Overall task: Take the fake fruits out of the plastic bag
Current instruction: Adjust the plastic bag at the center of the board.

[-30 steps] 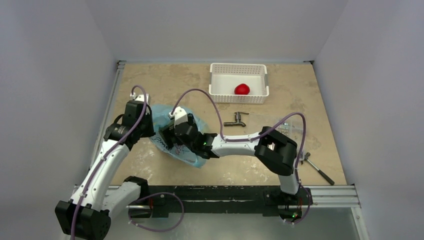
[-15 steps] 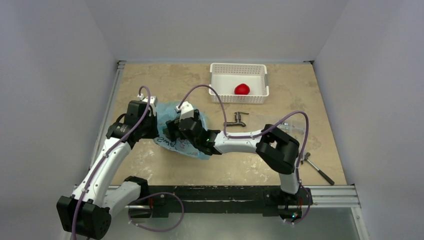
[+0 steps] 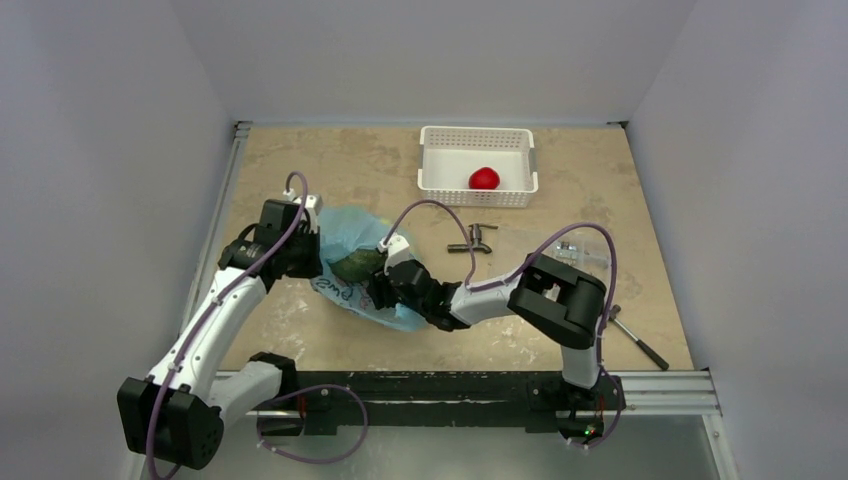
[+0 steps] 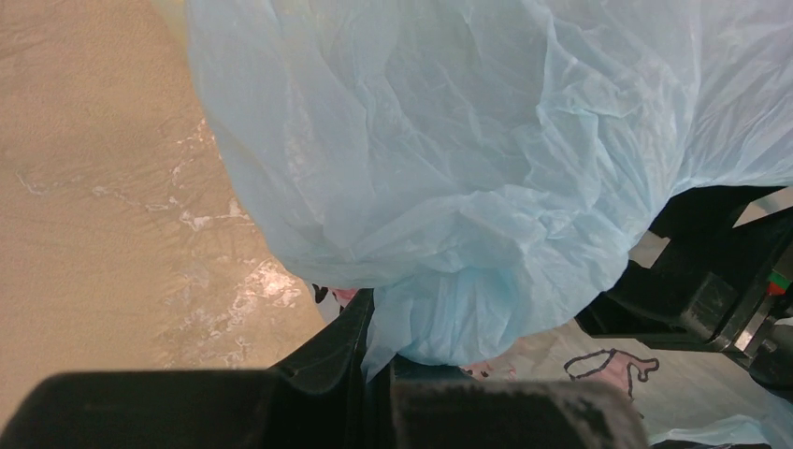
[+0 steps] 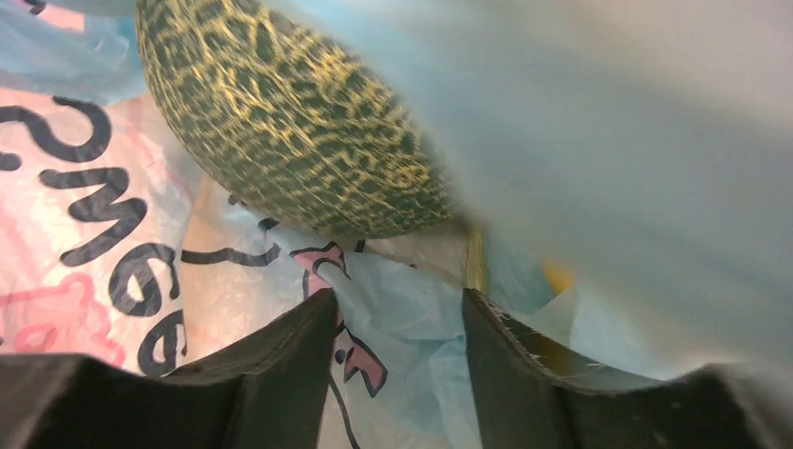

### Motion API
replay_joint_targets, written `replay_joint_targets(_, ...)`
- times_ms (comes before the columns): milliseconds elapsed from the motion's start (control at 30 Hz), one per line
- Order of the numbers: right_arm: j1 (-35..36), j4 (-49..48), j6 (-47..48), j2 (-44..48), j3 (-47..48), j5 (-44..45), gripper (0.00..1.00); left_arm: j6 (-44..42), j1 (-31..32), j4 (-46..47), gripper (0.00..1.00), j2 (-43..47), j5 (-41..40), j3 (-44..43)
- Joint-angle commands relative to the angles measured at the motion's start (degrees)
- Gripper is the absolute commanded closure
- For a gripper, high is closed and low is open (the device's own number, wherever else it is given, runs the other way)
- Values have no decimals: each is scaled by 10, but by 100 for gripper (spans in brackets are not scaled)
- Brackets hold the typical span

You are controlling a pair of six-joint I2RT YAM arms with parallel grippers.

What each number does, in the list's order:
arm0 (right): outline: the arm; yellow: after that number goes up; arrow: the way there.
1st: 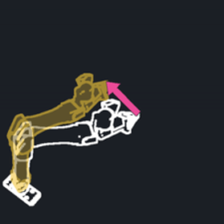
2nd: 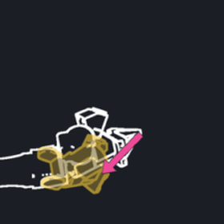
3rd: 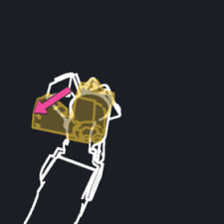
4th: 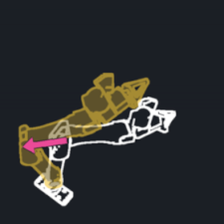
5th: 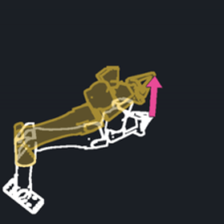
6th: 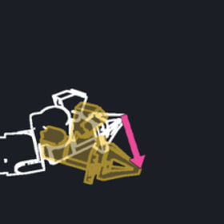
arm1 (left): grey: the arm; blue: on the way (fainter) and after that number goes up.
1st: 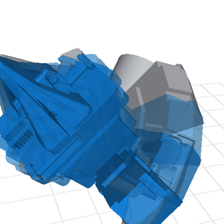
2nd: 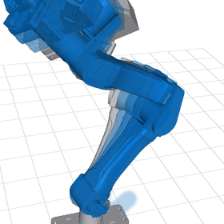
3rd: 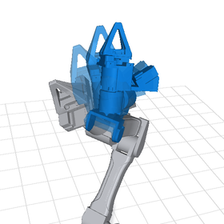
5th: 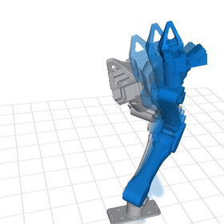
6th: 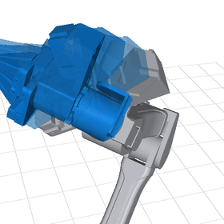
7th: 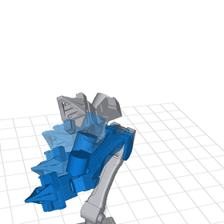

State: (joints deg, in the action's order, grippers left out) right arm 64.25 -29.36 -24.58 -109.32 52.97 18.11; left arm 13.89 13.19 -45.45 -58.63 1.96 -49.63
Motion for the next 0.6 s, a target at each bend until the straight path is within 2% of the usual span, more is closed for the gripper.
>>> replay_joint_targets(0, 1, -86, -38, 23, -41, -85, 55, -6, 3, 9, 100, 4, 11, -11)
replay_joint_targets(133, 1, -111, -51, 25, -87, -83, 70, -6, 5, 9, 100, 9, 13, -10)
replay_joint_targets(267, 0, -241, -44, 7, -174, -77, 85, -6, 8, 10, 100, 17, 16, -8)
replay_joint_targets(333, -7, -270, -50, 17, -199, -83, 87, -7, 10, 10, 100, 20, 19, -9)
replay_joint_targets(433, -6, -247, -31, 71, -199, -64, 84, -9, 13, 10, 100, 25, 20, -8)
replay_joint_targets(567, -6, -114, -47, 149, -149, -12, 68, -10, 17, 13, 100, 26, 28, -7)
